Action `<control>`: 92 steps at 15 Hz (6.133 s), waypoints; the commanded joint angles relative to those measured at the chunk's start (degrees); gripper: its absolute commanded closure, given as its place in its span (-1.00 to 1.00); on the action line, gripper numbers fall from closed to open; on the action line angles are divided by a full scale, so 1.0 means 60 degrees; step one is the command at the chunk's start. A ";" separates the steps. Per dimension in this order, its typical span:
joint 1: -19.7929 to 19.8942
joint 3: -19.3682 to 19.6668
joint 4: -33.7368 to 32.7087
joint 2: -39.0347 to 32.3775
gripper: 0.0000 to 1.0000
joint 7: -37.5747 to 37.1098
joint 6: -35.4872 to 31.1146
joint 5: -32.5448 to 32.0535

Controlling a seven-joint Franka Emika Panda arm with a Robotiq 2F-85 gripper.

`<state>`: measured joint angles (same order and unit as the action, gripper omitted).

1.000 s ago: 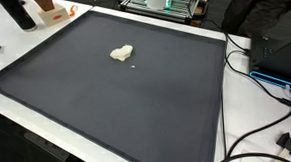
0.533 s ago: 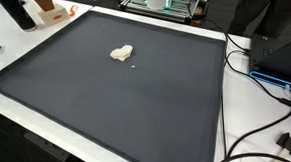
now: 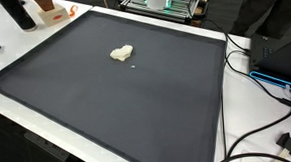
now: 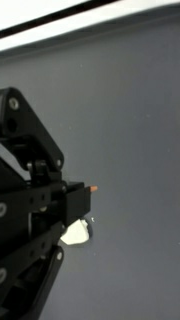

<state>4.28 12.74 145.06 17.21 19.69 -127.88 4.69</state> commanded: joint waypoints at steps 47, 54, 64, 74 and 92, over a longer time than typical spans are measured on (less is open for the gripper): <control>0.0076 -0.1540 -0.3109 -0.5720 0.94 0.5378 0.0255 1.1223; -0.0056 -0.1507 -0.2946 -0.5555 0.94 0.5207 -0.0503 1.1836; -0.0651 -0.1912 -0.2261 -0.4889 0.94 0.5614 -0.3638 1.3195; -0.1791 -0.2609 -0.1862 -0.4482 0.94 0.6254 -0.8490 1.4603; -0.3010 -0.3223 -0.2635 -0.6674 0.94 0.9138 -1.5155 1.6350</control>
<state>-14.20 -5.58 131.91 -21.61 67.22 -215.98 97.50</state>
